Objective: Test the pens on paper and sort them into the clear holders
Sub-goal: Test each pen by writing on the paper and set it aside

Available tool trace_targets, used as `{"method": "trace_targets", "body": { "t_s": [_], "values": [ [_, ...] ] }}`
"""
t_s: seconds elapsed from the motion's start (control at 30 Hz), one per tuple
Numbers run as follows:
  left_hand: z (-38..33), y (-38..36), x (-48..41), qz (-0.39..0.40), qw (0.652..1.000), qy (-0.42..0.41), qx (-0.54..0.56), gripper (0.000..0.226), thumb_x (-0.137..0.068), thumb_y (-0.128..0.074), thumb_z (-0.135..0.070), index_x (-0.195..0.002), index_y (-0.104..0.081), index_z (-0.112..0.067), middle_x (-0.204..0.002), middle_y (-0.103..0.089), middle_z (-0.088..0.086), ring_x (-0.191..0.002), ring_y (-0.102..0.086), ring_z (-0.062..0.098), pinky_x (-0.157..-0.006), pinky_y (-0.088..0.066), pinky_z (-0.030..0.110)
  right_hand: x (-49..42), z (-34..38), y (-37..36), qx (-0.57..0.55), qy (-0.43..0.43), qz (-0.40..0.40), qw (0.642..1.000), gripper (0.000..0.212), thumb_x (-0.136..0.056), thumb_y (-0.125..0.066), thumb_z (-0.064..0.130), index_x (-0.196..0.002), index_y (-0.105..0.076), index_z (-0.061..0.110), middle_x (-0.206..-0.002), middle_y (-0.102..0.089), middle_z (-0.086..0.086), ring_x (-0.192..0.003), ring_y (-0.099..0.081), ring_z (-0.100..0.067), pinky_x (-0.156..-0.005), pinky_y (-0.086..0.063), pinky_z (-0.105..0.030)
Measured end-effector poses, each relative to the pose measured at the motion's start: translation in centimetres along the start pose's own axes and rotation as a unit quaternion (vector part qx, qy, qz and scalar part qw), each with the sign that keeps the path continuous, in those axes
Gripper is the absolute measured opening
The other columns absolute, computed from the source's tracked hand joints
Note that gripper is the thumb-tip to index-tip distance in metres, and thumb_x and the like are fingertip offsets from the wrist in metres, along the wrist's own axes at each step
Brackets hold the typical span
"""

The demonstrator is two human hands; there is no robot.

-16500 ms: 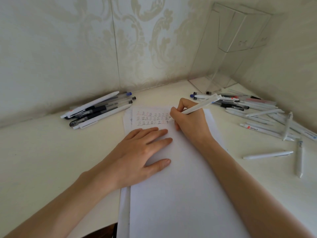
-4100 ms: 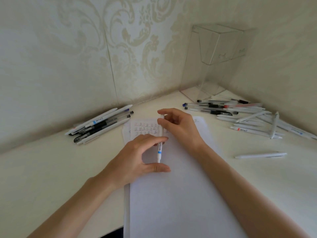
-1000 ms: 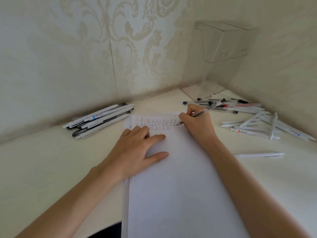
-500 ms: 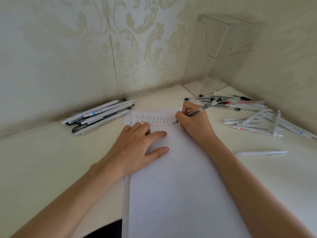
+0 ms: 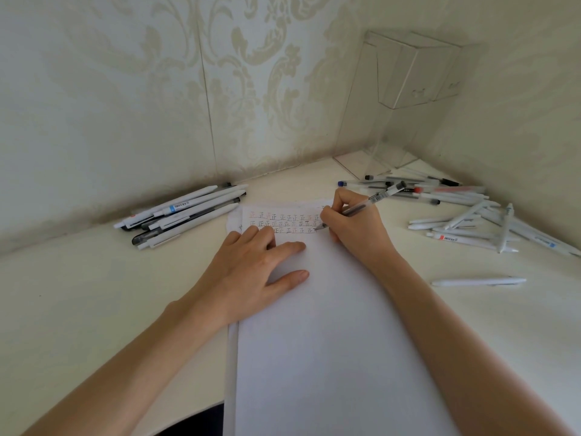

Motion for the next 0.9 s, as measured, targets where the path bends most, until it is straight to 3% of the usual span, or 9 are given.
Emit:
{"method": "trace_targets", "body": {
  "t_s": [0.2,0.33,0.4,0.5,0.57,0.67,0.73,0.8,0.9],
  "values": [
    [0.1,0.0,0.0,0.005,1.0,0.004,0.011,0.055,-0.086,-0.027,-0.063,-0.122,-0.056,-0.033,-0.081,-0.036,-0.01,-0.075,-0.033,0.009,-0.07,-0.029,0.027,0.0,-0.1,-0.2,-0.01,0.001,0.011,1.0,0.025,-0.076,-0.055,0.003,-0.06,-0.036,0.009,-0.044,-0.04,-0.004,-0.041,-0.03,-0.011,-0.041,-0.023,-0.02],
    [0.1,0.1,0.1,0.012,0.999,0.014,0.027,0.055,-0.089,-0.031,-0.058,-0.129,-0.049,-0.025,-0.087,-0.04,-0.009,-0.08,-0.038,0.013,-0.074,-0.031,0.027,-0.3,-0.3,0.0,0.001,0.003,-0.008,1.0,0.034,-0.076,-0.055,0.002,-0.057,-0.03,0.016,-0.048,-0.027,0.008,-0.046,-0.025,-0.007,-0.05,-0.023,-0.026],
    [0.9,0.1,0.2,0.015,0.993,0.059,0.098,0.046,-0.093,-0.042,-0.036,-0.133,-0.038,-0.014,-0.098,-0.039,-0.007,-0.093,-0.039,0.014,-0.081,-0.028,0.023,-0.5,-0.6,0.3,-0.015,-0.001,-0.018,1.0,0.035,-0.076,-0.055,0.002,-0.057,-0.03,0.017,-0.046,-0.029,0.009,-0.045,-0.027,-0.007,-0.052,-0.025,-0.027],
    [2.0,0.0,0.3,0.007,0.975,0.104,0.194,0.03,-0.092,-0.04,-0.007,-0.122,-0.036,-0.008,-0.099,-0.042,-0.001,-0.095,-0.04,0.013,-0.083,-0.033,0.023,-0.4,-0.3,0.6,-0.047,0.009,-0.018,0.999,0.03,-0.085,-0.061,0.013,-0.064,-0.04,0.013,-0.048,-0.046,-0.004,-0.042,-0.037,-0.008,-0.047,-0.03,-0.022],
    [2.3,0.1,0.3,-0.013,0.975,0.101,0.199,0.021,-0.095,-0.037,-0.008,-0.116,-0.04,-0.007,-0.098,-0.049,0.003,-0.09,-0.045,0.015,-0.078,-0.037,0.022,-0.2,0.2,0.5,-0.088,0.013,-0.008,0.996,0.03,-0.086,-0.067,0.019,-0.069,-0.043,0.014,-0.051,-0.048,-0.004,-0.043,-0.041,-0.005,-0.047,-0.031,-0.018],
    [2.9,0.7,0.3,-0.049,0.965,0.106,0.233,0.022,-0.097,-0.039,-0.015,-0.117,-0.044,-0.008,-0.101,-0.059,-0.004,-0.084,-0.052,0.008,-0.074,-0.038,0.009,-0.2,1.4,-0.2,-0.172,0.036,0.033,0.984,0.02,-0.084,-0.07,0.011,-0.074,-0.053,0.014,-0.061,-0.055,-0.002,-0.052,-0.045,-0.01,-0.051,-0.036,-0.02],
    [3.1,1.4,0.4,-0.082,0.956,0.112,0.257,0.024,-0.094,-0.046,-0.022,-0.114,-0.049,-0.008,-0.102,-0.064,-0.005,-0.083,-0.059,0.009,-0.075,-0.043,0.016,0.0,2.1,-1.1,-0.239,0.042,0.077,0.967,0.011,-0.087,-0.062,0.019,-0.08,-0.062,0.01,-0.069,-0.063,-0.006,-0.061,-0.051,-0.016,-0.055,-0.04,-0.024],
    [3.4,1.8,0.5,-0.106,0.953,0.116,0.258,0.024,-0.092,-0.052,-0.025,-0.109,-0.054,-0.009,-0.098,-0.067,-0.004,-0.082,-0.062,0.01,-0.074,-0.045,0.024,0.4,2.4,-1.9,-0.293,0.027,0.113,0.949,0.027,-0.09,-0.052,0.025,-0.078,-0.06,0.003,-0.065,-0.064,-0.012,-0.058,-0.051,-0.02,-0.053,-0.038,-0.026],
    [3.1,2.2,0.5,-0.123,0.958,0.099,0.24,0.02,-0.091,-0.056,-0.025,-0.103,-0.056,-0.009,-0.092,-0.067,-0.004,-0.066,-0.054,-0.006,-0.063,-0.04,0.013,0.9,2.5,-2.4,-0.272,0.016,0.12,0.955,0.029,-0.094,-0.048,0.018,-0.069,-0.049,0.004,-0.054,-0.059,-0.013,-0.051,-0.043,-0.023,-0.05,-0.032,-0.029]
  ]
}}
Point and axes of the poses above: each hand's wrist, its own x-axis away from the middle knuckle, its own y-axis out of the back of the hand, z = x × y, the point moved 10 cm from there along -x, towards the middle knuckle
